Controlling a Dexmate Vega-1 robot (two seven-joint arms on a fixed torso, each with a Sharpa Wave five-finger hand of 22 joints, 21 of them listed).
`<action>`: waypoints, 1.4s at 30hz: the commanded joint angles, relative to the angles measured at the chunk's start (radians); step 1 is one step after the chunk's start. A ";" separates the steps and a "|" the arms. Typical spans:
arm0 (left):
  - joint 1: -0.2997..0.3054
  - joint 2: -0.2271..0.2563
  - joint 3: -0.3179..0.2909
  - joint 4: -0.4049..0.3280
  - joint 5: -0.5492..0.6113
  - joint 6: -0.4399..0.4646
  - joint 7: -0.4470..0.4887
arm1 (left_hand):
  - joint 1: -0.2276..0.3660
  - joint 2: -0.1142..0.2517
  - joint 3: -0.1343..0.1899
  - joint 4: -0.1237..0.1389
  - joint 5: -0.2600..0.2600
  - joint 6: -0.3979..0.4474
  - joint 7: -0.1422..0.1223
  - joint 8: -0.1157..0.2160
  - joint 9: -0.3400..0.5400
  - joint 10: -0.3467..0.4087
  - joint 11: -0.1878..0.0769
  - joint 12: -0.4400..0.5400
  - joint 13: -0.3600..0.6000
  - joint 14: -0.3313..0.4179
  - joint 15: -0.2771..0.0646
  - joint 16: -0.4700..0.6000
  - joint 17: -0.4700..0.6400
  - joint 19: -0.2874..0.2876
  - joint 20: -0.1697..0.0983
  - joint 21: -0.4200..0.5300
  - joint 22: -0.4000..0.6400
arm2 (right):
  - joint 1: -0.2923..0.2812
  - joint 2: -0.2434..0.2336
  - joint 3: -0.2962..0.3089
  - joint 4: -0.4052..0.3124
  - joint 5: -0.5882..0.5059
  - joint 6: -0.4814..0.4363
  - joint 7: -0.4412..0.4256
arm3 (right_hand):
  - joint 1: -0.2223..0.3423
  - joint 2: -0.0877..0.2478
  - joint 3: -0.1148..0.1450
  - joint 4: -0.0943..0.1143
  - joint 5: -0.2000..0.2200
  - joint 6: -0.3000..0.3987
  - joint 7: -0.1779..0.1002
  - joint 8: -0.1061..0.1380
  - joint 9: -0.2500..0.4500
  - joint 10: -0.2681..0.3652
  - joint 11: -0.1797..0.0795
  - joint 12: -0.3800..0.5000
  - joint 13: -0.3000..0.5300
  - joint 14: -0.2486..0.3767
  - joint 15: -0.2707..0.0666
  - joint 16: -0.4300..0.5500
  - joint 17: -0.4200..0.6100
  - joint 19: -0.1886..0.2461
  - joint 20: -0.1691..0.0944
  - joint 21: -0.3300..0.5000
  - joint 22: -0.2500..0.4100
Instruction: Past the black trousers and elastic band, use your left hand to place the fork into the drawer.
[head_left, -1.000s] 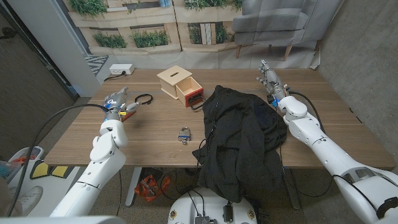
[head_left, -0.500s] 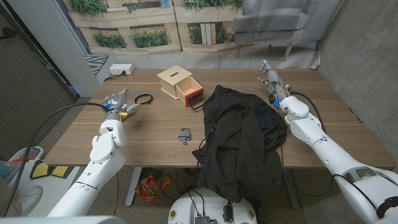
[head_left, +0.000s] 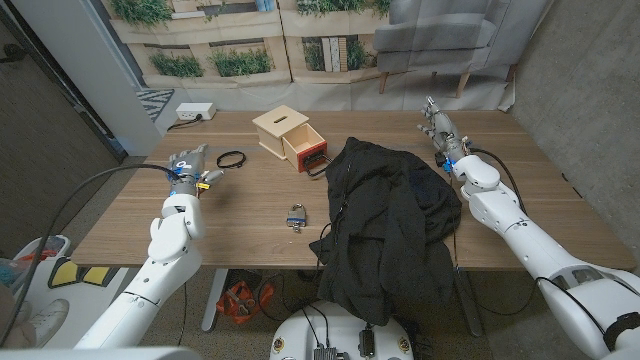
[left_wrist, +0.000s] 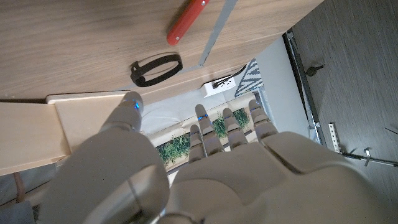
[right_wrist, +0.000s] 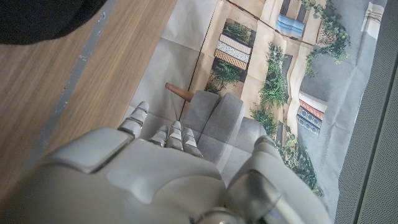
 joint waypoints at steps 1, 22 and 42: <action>-0.001 0.029 0.013 0.014 0.038 -0.019 -0.002 | 0.002 0.003 -0.005 0.000 0.001 0.015 -0.005 0.004 0.003 0.012 0.000 0.000 0.004 0.002 -0.005 -0.001 0.000 0.005 0.001 0.002 0.002 | 0.010 0.008 0.009 0.039 0.011 0.020 0.022 | 0.002 0.004 -0.001 -0.006 -0.002 0.002 0.000 0.001 0.003 0.005 -0.007 -0.002 0.005 -0.005 -0.005 0.007 0.002 0.006 -0.001 0.004 0.006; 0.010 0.059 -0.008 0.078 0.021 -0.115 0.106 | 0.035 -0.009 -0.014 -0.012 -0.001 0.087 -0.046 0.021 0.002 0.076 -0.036 0.010 0.011 0.044 -0.060 0.007 -0.005 0.035 -0.037 0.009 0.001 | -0.022 -0.002 0.024 0.008 0.015 0.017 0.016 | 0.002 0.005 -0.002 -0.010 -0.002 0.014 -0.002 0.005 0.003 0.010 -0.008 -0.001 0.005 -0.005 -0.006 0.007 0.002 0.006 -0.001 0.004 0.006; 0.021 0.058 -0.001 0.089 0.053 -0.067 0.094 | 0.049 -0.020 -0.027 -0.009 -0.001 0.121 -0.047 0.020 0.001 0.118 -0.042 0.018 0.015 0.064 -0.072 0.008 -0.005 0.046 -0.042 0.008 0.002 | -0.035 -0.012 0.028 -0.021 0.015 0.004 0.003 | 0.001 0.006 -0.003 -0.011 -0.002 0.016 -0.005 0.005 0.003 0.014 -0.011 0.000 0.005 -0.006 -0.007 0.006 0.002 0.004 0.001 0.003 0.006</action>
